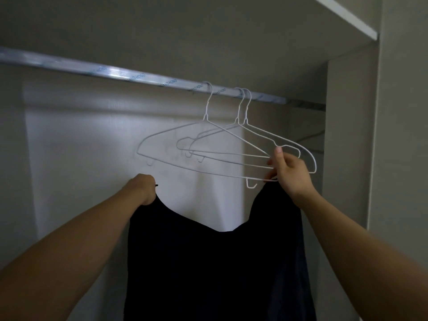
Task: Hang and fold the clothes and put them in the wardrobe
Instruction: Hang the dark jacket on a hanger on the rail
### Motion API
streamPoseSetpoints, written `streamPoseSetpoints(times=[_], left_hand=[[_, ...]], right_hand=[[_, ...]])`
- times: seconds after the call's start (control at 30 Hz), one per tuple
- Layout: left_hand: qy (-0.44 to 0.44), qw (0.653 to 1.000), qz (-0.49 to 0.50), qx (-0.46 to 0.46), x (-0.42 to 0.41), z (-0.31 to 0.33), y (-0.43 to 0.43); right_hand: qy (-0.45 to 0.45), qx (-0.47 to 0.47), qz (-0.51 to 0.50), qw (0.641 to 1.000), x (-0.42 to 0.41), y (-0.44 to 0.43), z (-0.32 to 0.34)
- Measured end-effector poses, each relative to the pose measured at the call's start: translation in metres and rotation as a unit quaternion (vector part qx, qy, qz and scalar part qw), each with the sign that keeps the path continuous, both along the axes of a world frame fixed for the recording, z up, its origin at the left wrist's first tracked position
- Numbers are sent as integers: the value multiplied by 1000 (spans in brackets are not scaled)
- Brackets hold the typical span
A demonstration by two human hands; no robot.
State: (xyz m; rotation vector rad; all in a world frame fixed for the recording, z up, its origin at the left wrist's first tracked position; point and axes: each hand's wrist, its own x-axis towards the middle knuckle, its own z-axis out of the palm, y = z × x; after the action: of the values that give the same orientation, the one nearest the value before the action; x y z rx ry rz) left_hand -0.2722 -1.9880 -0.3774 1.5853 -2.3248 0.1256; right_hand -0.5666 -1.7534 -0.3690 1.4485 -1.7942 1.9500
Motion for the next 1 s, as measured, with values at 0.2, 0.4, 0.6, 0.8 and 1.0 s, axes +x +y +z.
streamPoseSetpoints(times=[0.2, 0.4, 0.6, 0.8, 1.0], left_hand=[[196, 978, -8, 68, 12, 0, -15], [298, 941, -47, 156, 21, 0, -10], [203, 927, -109, 295, 37, -2, -7], [281, 951, -69, 106, 61, -2, -33], [425, 894, -134, 39, 102, 7, -46]], right_hand=[[89, 21, -13, 996, 31, -17, 6], [125, 56, -50, 989, 50, -32, -9], [66, -20, -1, 998, 63, -32, 12], [93, -17, 14, 995, 24, -9, 11], [164, 63, -8, 984, -11, 1, -10]])
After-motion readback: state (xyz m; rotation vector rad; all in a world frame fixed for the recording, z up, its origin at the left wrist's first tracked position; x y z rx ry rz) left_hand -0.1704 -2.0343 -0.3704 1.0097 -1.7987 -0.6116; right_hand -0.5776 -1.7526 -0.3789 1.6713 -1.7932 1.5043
